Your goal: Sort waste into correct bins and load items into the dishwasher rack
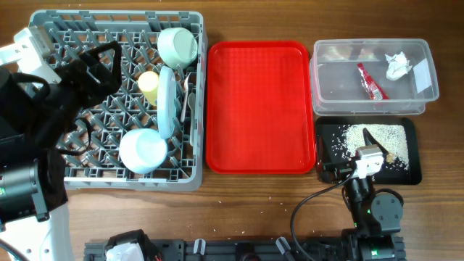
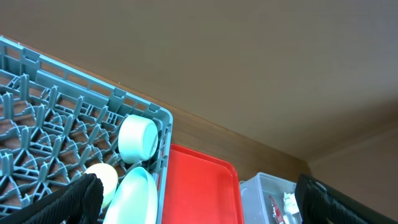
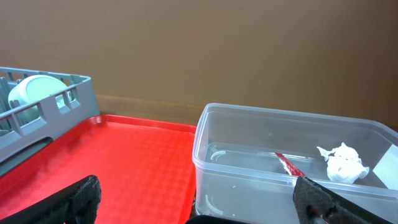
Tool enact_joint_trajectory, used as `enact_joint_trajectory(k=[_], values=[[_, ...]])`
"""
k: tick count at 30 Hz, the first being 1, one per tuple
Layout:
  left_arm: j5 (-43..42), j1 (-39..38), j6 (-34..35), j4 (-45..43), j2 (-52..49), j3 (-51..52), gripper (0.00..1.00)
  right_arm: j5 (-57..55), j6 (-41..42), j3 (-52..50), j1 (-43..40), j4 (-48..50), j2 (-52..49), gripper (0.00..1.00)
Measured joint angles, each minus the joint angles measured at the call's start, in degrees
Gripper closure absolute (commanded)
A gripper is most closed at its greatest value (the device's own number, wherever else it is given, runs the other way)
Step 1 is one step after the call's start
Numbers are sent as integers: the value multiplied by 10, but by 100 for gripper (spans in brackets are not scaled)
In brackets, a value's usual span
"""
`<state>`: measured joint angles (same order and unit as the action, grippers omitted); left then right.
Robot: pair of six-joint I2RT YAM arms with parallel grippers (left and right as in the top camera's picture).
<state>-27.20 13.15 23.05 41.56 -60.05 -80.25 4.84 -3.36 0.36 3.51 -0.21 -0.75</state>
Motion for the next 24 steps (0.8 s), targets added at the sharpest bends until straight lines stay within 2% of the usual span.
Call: enact_joint_trajectory(k=[4, 6, 11, 14, 16, 19, 21, 24], values=[[3, -2, 0, 0, 10, 8, 0, 0, 0, 0, 0, 0, 0, 0], [11, -22, 0, 1, 65, 50, 0, 0, 0, 0, 0, 0, 0, 0], [8, -137, 0, -4, 330, 294, 0, -2, 0, 0, 0, 1, 1, 0], [42, -167, 0, -63, 463, 444, 0, -2, 0, 0, 0, 2, 1, 0], [79, -173, 0, -159, 534, 529, 0, -2, 0, 0, 0, 2, 1, 0], [136, -173, 0, -434, 574, 640, 0, -2, 0, 0, 0, 2, 1, 0], [164, -172, 0, -505, 582, 692, 0, -2, 0, 0, 0, 1, 1, 0], [196, -162, 0, -519, 583, 736, 0, -2, 0, 0, 0, 1, 1, 0]])
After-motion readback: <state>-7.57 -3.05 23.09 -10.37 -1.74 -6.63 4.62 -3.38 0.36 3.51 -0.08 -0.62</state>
